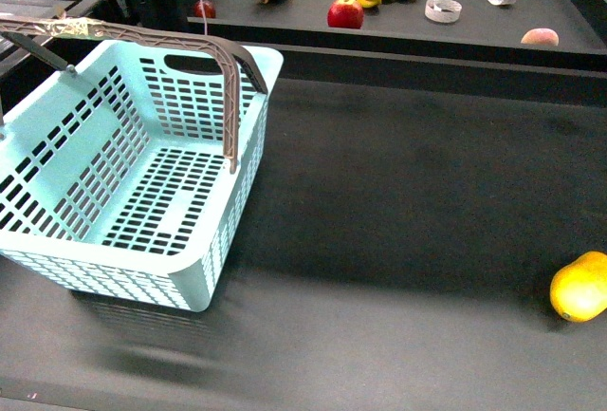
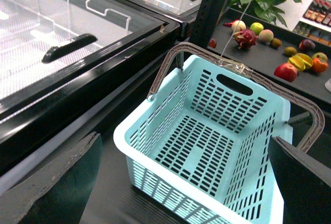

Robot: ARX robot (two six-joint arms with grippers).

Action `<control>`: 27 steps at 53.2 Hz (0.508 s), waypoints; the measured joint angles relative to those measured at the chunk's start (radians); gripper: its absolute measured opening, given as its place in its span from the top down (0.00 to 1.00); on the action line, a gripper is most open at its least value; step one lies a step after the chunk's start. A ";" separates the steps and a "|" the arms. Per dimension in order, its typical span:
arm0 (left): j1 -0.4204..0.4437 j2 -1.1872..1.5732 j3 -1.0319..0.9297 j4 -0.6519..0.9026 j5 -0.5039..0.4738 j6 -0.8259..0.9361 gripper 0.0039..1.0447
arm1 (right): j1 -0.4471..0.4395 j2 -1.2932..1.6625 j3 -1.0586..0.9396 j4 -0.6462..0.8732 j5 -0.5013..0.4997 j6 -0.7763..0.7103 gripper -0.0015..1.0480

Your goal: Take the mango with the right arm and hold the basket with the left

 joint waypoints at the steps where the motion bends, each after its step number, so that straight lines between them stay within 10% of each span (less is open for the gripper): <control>1: -0.002 0.048 0.006 0.038 0.001 -0.024 0.05 | 0.000 0.000 0.000 0.000 0.000 0.000 0.08; 27: 0.041 1.056 0.378 0.431 0.213 -0.496 0.05 | 0.000 0.000 0.000 0.000 -0.001 0.000 0.08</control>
